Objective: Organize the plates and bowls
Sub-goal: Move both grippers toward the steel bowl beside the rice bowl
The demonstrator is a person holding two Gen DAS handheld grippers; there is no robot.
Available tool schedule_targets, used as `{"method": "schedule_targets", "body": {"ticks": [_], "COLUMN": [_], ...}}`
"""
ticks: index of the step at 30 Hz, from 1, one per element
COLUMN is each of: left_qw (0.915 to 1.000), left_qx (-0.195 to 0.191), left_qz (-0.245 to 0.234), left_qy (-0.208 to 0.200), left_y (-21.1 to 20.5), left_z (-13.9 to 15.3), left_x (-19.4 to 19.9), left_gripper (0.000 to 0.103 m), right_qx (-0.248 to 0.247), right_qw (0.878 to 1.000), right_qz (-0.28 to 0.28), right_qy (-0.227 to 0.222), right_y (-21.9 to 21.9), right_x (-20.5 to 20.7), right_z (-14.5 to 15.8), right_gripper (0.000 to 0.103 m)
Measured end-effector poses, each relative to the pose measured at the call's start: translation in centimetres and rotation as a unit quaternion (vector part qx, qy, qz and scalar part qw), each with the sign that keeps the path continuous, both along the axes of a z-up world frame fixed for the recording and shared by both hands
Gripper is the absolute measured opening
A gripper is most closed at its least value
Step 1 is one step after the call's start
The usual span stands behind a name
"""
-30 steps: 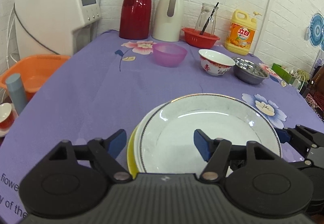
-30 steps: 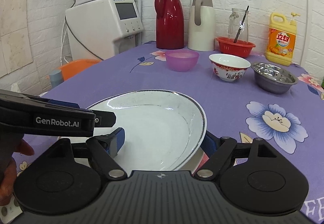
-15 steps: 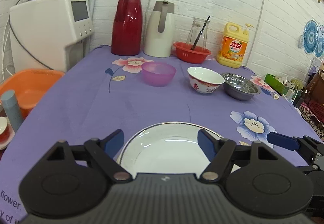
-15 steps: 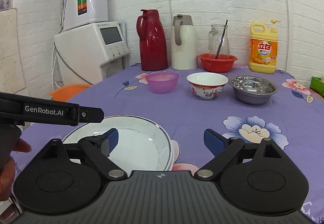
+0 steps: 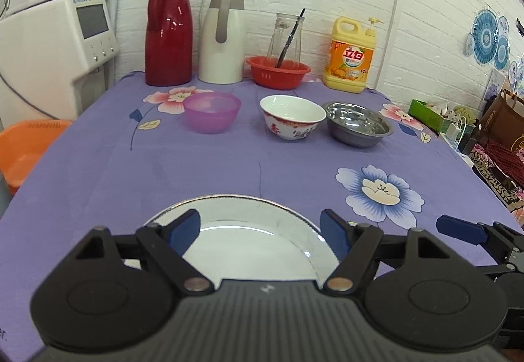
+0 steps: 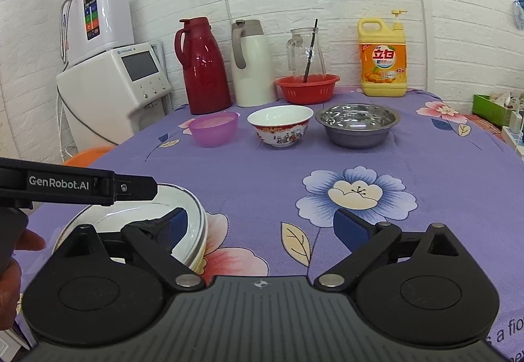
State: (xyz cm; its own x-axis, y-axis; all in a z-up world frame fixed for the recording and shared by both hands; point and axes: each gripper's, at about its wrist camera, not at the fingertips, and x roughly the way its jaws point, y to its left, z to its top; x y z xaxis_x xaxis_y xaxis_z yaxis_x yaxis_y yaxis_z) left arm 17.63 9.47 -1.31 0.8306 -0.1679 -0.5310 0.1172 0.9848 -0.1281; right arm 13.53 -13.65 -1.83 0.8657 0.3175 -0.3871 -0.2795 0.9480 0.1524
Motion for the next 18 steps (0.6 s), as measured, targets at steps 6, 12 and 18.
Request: {"method": "schedule_targets", "body": {"ticks": [6,12,18], "left_qw": [0.9999,0.9995,0.9992], "left_qx": [0.011,0.022,0.017], "left_qz": [-0.01,-0.024,-0.03], "left_qy": [-0.003,0.003,0.019], "left_y": [-1.8,-3.5,-4.4], "left_z": [0.3,0.0,-0.2], "left_x": [-0.8,-0.7,1.8], "left_gripper": [0.074,0.074,0.074], "right_qx": [0.017,0.033,0.036], "right_qw": [1.0,0.999,0.999], "right_qz": [-0.011,-0.02,-0.029], "right_qy": [0.001,0.002,0.006], "right_y": [-2.1,-3.7,-4.9], "right_x": [-1.0,-1.3,0.8], "right_z": [-0.2,-0.7,-0.7], "right_gripper": [0.103,0.103,0.103]}}
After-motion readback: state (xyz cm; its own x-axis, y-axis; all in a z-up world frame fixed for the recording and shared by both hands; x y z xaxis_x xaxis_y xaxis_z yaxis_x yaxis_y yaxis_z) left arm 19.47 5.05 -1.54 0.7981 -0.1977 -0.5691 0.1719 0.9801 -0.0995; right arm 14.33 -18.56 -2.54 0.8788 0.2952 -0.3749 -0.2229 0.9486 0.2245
